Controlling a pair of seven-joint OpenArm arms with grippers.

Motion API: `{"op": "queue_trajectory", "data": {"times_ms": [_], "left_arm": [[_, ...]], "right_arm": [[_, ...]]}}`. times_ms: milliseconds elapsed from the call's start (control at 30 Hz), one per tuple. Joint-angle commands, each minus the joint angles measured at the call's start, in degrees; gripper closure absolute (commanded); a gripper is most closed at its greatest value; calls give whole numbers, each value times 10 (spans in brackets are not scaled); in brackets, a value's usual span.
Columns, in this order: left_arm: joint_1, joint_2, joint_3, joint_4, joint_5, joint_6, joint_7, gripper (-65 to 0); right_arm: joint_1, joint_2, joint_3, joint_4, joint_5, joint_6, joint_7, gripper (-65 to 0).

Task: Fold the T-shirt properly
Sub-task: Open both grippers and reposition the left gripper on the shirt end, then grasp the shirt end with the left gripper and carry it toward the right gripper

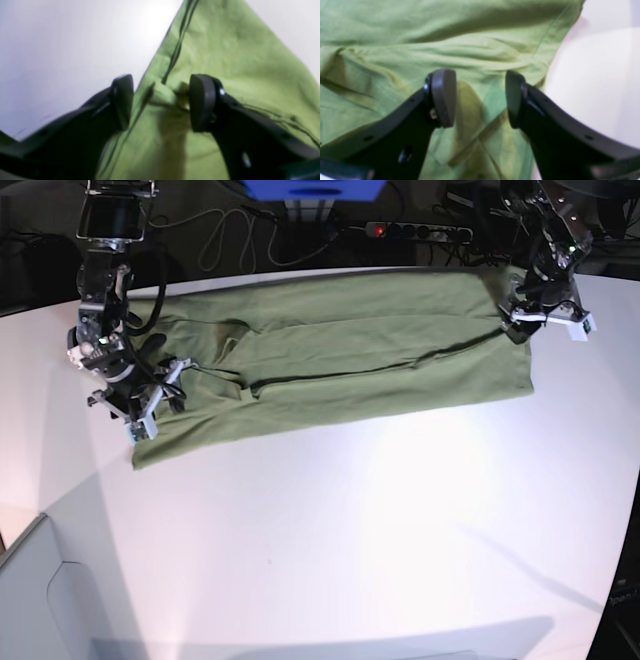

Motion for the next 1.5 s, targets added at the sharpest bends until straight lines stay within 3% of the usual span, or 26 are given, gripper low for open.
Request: {"op": "queue_trajectory", "data": {"times_ms": [0,133,433,667,767,1067,1467], "left_arm": [[2,-2,-2,-4,4,3,12,-300],[2,-2,-2,-14,4,3,12,-208],[1,-1,-1,-14,8,3,12,-190],[1,-2,25,-14,8,3,11,-92],[1,-2,25,-13,8,3,11,0],[2,4,28,73,8,4,11,0],[2,44,177,151,13,9,11,0]], "right_arm": [[7,5,1,12,7,4,11,-298],[7,5,1,12,7,4,11,-298],[8,5,1,12,7,4,11,-298],[9,5,1,12,7,4,11,-298],[8,5,1,12,7,4,11,-298],[8,5,1,12,8,4,11,-298],[8,3,2,13,9,4,11,-298]]}}
